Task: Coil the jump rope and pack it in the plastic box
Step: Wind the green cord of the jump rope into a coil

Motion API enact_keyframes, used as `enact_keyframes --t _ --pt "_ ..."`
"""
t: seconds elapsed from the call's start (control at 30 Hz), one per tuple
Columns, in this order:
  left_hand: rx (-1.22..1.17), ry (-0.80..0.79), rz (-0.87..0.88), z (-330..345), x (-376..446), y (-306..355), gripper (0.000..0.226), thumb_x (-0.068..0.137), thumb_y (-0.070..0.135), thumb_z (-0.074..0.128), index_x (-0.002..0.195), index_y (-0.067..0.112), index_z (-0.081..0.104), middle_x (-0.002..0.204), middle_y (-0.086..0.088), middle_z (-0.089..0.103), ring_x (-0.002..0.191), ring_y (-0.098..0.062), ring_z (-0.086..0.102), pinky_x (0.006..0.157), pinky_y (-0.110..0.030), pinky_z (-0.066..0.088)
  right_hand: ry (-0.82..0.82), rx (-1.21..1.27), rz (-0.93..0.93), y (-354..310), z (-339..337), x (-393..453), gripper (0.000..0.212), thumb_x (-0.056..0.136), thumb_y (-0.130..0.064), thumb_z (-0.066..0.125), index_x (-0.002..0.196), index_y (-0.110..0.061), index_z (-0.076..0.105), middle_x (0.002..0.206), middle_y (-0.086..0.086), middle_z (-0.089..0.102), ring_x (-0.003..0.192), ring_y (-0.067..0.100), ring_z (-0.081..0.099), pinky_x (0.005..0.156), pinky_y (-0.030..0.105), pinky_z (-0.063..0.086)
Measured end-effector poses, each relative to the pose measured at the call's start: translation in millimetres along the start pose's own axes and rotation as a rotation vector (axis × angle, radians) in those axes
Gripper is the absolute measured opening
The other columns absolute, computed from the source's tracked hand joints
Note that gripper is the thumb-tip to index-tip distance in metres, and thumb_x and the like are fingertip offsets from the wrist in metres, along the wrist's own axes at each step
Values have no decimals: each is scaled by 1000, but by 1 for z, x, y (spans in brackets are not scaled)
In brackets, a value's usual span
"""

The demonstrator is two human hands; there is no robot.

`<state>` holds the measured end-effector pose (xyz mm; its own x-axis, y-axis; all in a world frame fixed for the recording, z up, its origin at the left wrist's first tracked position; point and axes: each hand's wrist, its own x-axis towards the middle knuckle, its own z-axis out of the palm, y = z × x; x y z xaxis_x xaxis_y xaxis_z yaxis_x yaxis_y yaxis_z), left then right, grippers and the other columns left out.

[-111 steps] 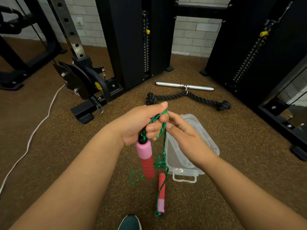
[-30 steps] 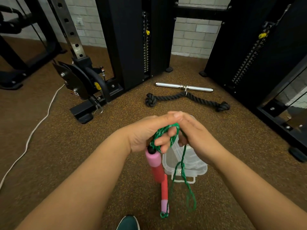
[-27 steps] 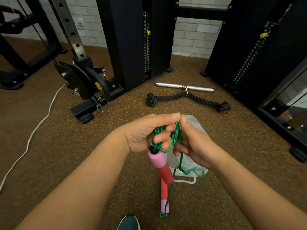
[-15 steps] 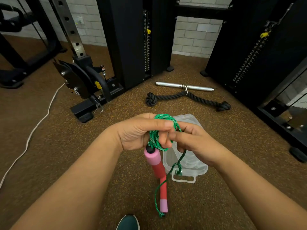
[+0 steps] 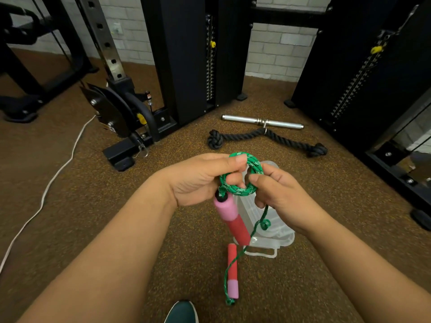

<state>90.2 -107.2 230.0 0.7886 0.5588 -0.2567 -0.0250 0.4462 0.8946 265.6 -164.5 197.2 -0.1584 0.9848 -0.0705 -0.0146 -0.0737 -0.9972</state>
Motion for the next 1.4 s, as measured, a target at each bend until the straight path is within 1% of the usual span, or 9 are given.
enact_keyframes --t 0.27,0.43,0.53,0.7,0.9,1.07,1.2,1.3,1.4 --pt "-249 76 73 15 10 -4 30 90 38 49 72 14 54 55 3 53 64 -13 54 79 -27 43 55 78 -10 -5 3 3 14 96 -6 43 93 -8 56 62 -8 51 38 1 36 46 19 36" --pt "180 77 -16 16 5 7 50 81 56 50 82 9 64 50 1 53 68 -15 57 79 -28 45 23 -71 -11 -7 -8 1 13 96 -10 48 97 -7 61 68 -6 55 48 0 41 49 18 37" --pt "357 74 -60 19 3 12 39 87 47 50 79 11 65 46 4 49 66 -12 56 80 -27 43 -4 -124 -25 -2 -7 0 15 96 -10 48 92 -13 62 76 5 58 51 1 42 52 20 38" --pt "13 240 53 22 10 6 34 97 36 43 71 16 52 43 8 38 58 -13 47 76 -28 40 126 -65 -46 0 -12 1 15 95 -13 51 102 -13 64 61 -14 59 47 1 43 51 18 42" --pt "-350 560 163 1 8 14 27 96 33 49 78 15 56 44 12 44 44 -4 29 48 -14 31 293 -535 -38 31 -21 -5 23 98 -27 44 95 -30 66 58 -3 48 54 10 45 55 30 40" --pt "-362 722 196 6 10 15 21 97 24 50 100 8 62 79 5 64 42 -2 36 53 -13 35 34 -1009 -86 35 1 -15 20 98 -40 38 95 -31 56 68 -12 54 66 8 53 60 33 43" --pt "-102 806 158 2 10 12 35 91 33 58 110 5 67 71 2 52 63 -11 46 75 -26 37 -73 -1081 -285 25 24 -22 21 97 -44 37 84 -28 42 74 -12 46 67 4 41 59 29 30" --pt "236 835 136 2 10 7 38 81 54 59 81 19 73 80 -1 61 87 -22 54 88 -38 39 -97 -1024 -364 15 33 -23 24 96 -44 36 82 -26 41 71 -11 43 67 6 42 57 28 30" --pt "478 798 125 7 8 4 45 87 55 52 63 21 68 84 -15 63 78 -23 52 72 -31 38 -43 -879 -395 6 35 -22 25 95 -44 38 81 -24 45 68 -9 47 66 9 47 58 28 38"
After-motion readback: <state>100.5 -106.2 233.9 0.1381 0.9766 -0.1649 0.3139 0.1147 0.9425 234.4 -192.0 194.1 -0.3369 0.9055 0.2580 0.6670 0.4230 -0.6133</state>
